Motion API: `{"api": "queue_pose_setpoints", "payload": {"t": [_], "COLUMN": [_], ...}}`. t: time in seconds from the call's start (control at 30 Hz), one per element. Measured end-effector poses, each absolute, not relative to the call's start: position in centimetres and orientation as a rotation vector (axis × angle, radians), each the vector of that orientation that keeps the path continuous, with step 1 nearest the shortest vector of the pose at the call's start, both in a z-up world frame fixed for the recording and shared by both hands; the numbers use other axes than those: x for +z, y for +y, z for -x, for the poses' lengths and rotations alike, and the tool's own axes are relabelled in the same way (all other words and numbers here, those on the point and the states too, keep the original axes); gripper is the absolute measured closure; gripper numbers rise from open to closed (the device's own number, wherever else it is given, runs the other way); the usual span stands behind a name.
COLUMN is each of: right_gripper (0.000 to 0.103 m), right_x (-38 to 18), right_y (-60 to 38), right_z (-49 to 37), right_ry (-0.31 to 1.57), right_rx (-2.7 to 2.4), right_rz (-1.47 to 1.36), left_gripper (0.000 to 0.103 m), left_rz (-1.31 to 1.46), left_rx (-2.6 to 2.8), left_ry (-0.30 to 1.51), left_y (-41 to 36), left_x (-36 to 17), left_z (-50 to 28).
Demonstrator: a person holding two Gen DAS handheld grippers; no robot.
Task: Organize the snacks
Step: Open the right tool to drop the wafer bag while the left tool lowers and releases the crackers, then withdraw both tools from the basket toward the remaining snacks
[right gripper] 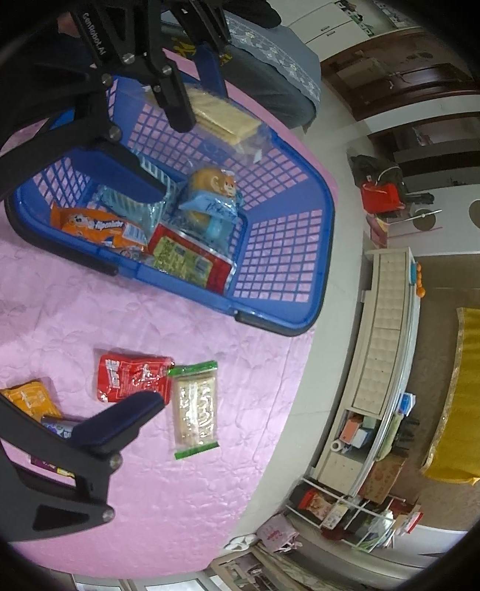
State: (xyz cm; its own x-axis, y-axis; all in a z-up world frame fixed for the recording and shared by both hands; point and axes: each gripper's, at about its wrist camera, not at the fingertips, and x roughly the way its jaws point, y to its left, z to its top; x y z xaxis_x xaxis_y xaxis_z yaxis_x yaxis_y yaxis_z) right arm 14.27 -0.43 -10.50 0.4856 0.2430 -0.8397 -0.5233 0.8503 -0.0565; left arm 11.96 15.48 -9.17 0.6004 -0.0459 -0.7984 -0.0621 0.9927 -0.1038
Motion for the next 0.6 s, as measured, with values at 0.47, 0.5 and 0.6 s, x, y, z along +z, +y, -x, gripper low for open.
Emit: {"api": "queue_pose_setpoints", "payload": {"t": [0.47, 0.5, 0.6], "right_gripper": [0.0, 0.0, 0.0], "right_x": [-8.2, -7.9, -7.1], "right_y": [-2.2, -2.5, -3.4], "right_z": [-11.7, -11.4, -10.6], "right_ry": [0.931, 0.927, 0.913], "right_rx": [0.485, 0.484, 0.481], "right_rz": [0.269, 0.263, 0.248], "left_gripper": [0.028, 0.028, 0.028], "left_rz": [0.118, 0.115, 0.108], "left_rx": [-0.011, -0.011, -0.014], "left_ry": [0.852, 0.847, 0.84], "left_y": [14.7, 14.5, 13.8], "left_x": [-6.4, -6.1, -5.6], "left_z": [-8.6, -8.3, -7.9]}}
